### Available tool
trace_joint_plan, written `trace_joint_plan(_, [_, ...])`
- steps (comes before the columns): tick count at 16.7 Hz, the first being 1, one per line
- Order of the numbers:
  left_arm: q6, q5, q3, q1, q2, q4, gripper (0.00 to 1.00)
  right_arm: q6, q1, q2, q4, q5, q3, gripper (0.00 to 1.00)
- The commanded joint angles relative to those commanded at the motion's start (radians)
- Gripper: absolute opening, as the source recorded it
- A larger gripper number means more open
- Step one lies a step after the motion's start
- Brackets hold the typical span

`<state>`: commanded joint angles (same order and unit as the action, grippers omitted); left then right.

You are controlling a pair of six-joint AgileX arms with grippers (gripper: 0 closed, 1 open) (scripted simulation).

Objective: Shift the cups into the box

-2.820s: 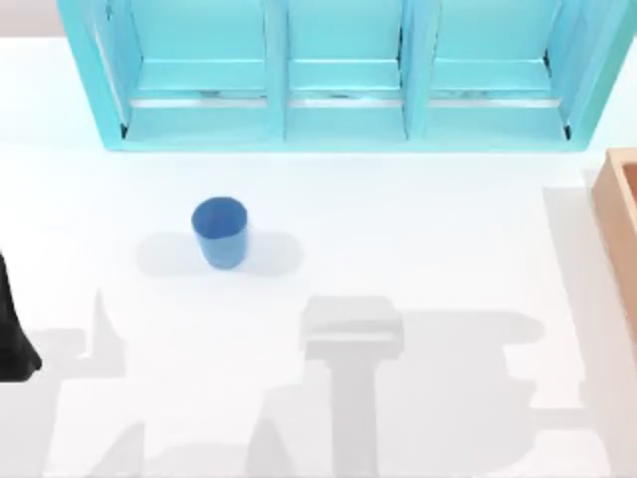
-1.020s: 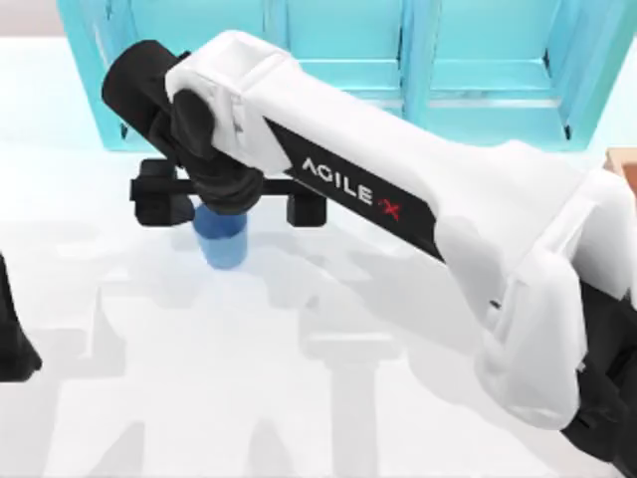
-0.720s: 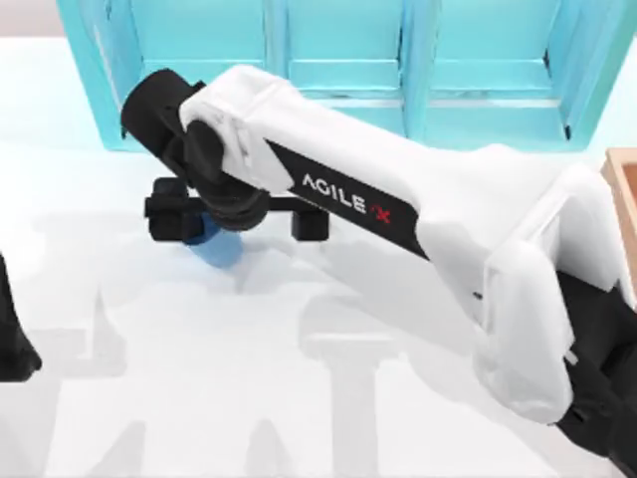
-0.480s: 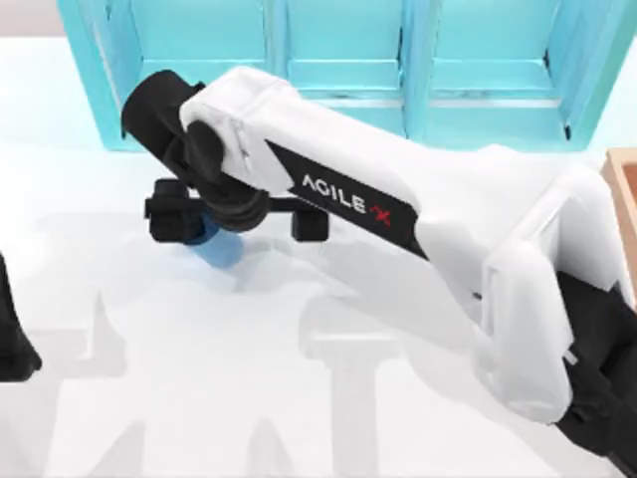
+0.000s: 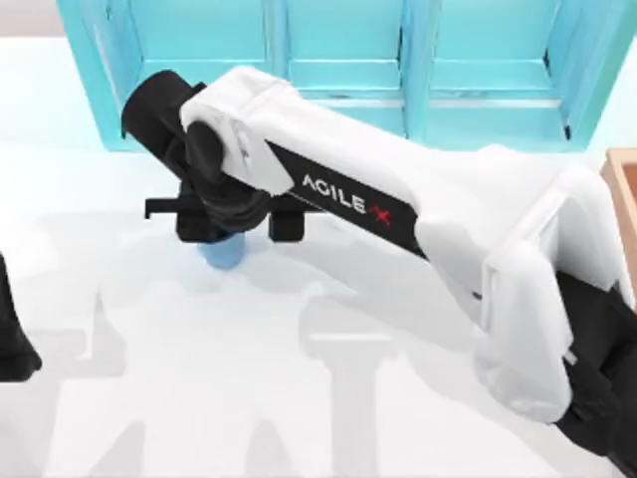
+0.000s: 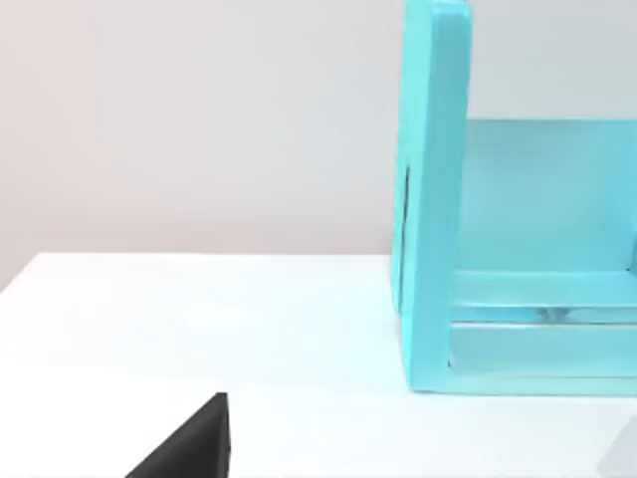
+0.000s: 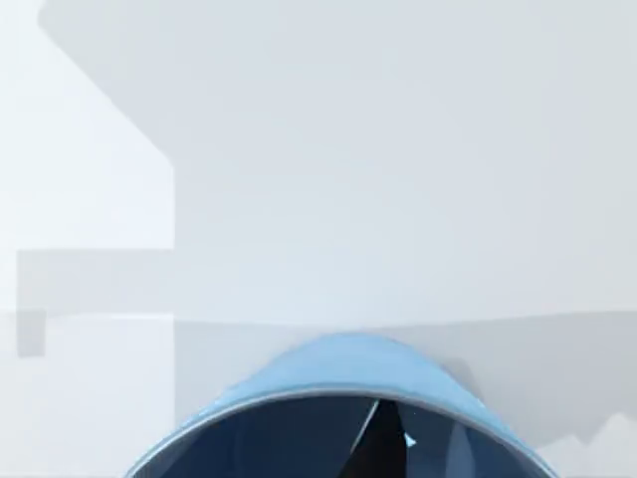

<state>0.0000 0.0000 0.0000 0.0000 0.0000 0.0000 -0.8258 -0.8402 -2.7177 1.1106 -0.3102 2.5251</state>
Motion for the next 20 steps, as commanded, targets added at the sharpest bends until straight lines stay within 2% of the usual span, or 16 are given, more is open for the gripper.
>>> trace_joint_plan(4, [0.0,0.0,0.0,0.0,0.0,0.0,1.0,0.0,0.0,0.0,0.0,0.0,0.0,0.02])
trace_joint_plan(5, [0.0,0.0,0.0,0.0,0.0,0.0,1.0,0.0,0.0,0.0,0.0,0.0,0.0,0.0])
trace_joint_plan(15, [0.0,0.0,0.0,0.0,0.0,0.0,1.0,0.004,0.001,0.021,-0.001,0.002,-0.018,0.0])
trace_joint_plan(20, [0.0,0.0,0.0,0.0,0.0,0.0,1.0,0.059,0.058,0.208,-0.013,0.021,-0.198,0.0])
